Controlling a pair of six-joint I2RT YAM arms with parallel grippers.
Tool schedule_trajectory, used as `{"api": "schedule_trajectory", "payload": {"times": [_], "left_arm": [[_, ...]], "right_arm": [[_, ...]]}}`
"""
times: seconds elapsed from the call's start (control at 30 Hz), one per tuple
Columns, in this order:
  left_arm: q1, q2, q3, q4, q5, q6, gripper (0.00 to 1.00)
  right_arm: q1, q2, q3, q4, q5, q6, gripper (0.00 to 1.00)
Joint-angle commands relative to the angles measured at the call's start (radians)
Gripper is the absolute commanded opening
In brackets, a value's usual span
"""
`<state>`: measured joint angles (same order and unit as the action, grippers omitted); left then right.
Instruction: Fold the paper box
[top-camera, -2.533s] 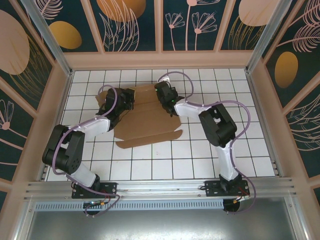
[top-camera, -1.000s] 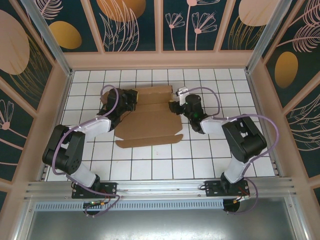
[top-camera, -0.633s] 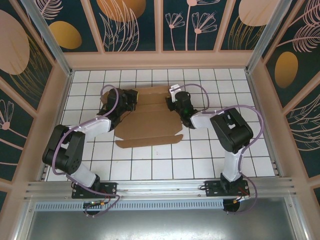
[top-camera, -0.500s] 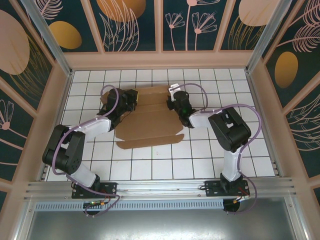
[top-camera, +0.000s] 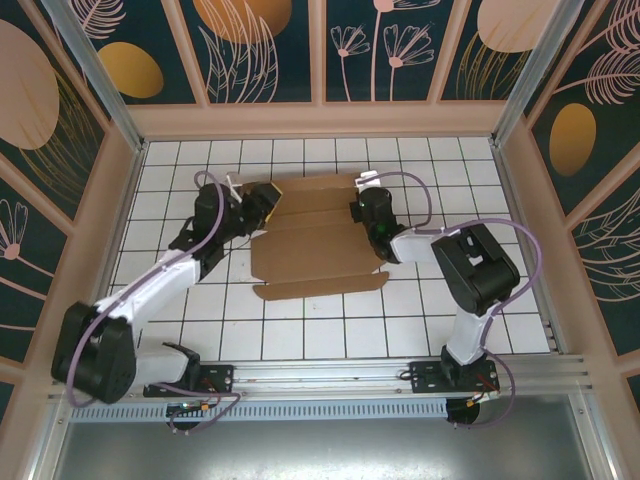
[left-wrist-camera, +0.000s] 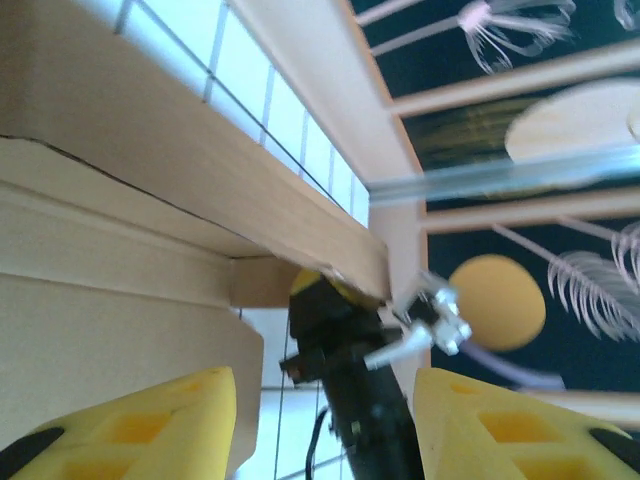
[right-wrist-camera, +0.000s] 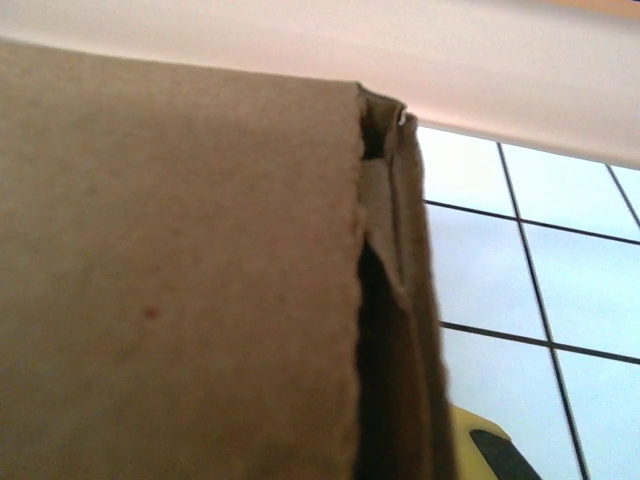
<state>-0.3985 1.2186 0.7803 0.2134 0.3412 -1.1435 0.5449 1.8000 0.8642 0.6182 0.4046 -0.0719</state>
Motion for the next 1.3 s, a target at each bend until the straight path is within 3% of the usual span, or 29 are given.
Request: {"api": "schedule_trajectory", "payload": {"times": [0.0, 0.13, 0.33, 0.77, 1.1, 1.27], "left_arm": [[-0.003, -0.128, 0.100, -0.219, 0.058, 0.291, 0.49], [0.008, -0.089, 0.343, -0.500, -0.076, 0.418, 0.50], [0.082, 0.077, 0.444, -0.567, -0.086, 0.407, 0.61], [0.112, 0.286, 0.422, -0.500, -0.145, 0.408, 0.67], [0.115, 0.372, 0.338, -0.294, -0.055, 0.323, 0.65], [0.116, 0.378, 0.277, -0.143, 0.016, 0.262, 0.60]], "right_arm": [[-0.025, -0.046, -0.020, -0.017, 0.053, 0.044, 0.05], [-0.025, -0.036, -0.018, -0.012, 0.039, 0.055, 0.05], [-0.028, -0.032, -0.045, 0.036, 0.030, 0.070, 0.04], [-0.029, -0.027, -0.076, 0.104, -0.007, 0.085, 0.05], [-0.014, -0.009, -0.077, 0.124, -0.015, 0.081, 0.06], [-0.003, 0.015, -0.068, 0.123, -0.033, 0.080, 0.07]]}}
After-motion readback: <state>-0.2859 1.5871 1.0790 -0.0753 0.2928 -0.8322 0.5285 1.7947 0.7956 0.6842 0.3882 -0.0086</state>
